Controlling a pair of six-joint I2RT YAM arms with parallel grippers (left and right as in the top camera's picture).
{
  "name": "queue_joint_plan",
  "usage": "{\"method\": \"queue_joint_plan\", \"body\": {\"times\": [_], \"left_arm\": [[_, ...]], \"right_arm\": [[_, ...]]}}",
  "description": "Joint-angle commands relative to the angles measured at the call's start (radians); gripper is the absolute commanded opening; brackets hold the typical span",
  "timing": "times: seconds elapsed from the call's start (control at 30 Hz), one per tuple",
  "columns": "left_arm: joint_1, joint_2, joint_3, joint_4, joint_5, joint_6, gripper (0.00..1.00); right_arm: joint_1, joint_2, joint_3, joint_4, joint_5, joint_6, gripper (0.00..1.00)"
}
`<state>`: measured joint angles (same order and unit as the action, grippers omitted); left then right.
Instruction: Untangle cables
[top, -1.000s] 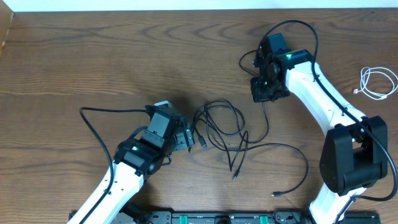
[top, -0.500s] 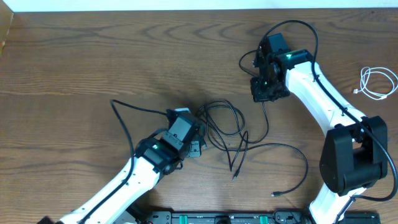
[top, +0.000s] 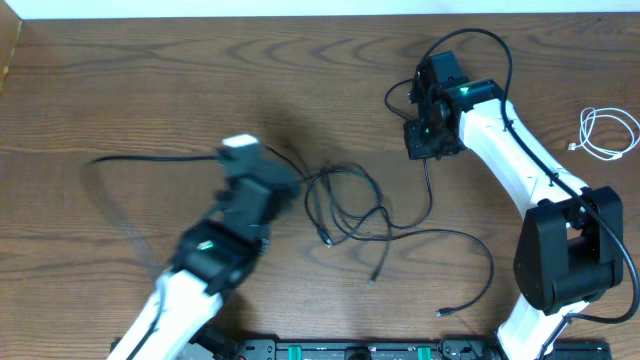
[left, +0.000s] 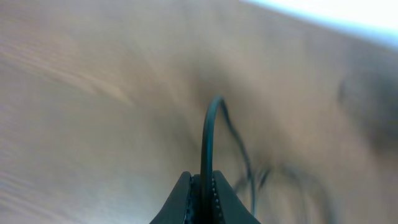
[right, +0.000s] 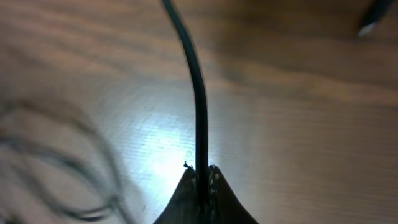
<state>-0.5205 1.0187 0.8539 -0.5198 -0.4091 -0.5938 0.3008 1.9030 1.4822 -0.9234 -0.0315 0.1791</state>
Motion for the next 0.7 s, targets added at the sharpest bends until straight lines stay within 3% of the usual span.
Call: {"method": "queue_joint_plan", "body": {"times": [0.0, 0.1, 0.27, 0.47, 0.67], "left_arm": [[0.129, -0.105, 0.071, 0.007, -0.134, 0.025, 0.08], [0.261, -0.173, 0.076, 0.011, -0.134, 0.024, 0.08], [0.413, -0.204, 0.076, 0.005, -0.134, 0.019, 0.08], [0.518, -0.184, 0.076, 0.002, -0.056, -0.124, 0.08], [0.525, -0.101, 0.076, 0.007, 0.108, -0.126, 0.08]], "right_arm": [[-0.005, -0.012, 0.007, 0.015, 0.204, 0.084, 0.02], [-0.050, -0.012, 0.007, 0.015, 0.339, 0.169, 0.01], [-0.188, -0.012, 0.007, -0.001, 0.344, 0.237, 0.01], [-0.334, -0.012, 0.007, 0.003, 0.150, 0.172, 0.01], [-0.354, -0.012, 0.007, 0.060, -0.078, 0.037, 0.01]]}}
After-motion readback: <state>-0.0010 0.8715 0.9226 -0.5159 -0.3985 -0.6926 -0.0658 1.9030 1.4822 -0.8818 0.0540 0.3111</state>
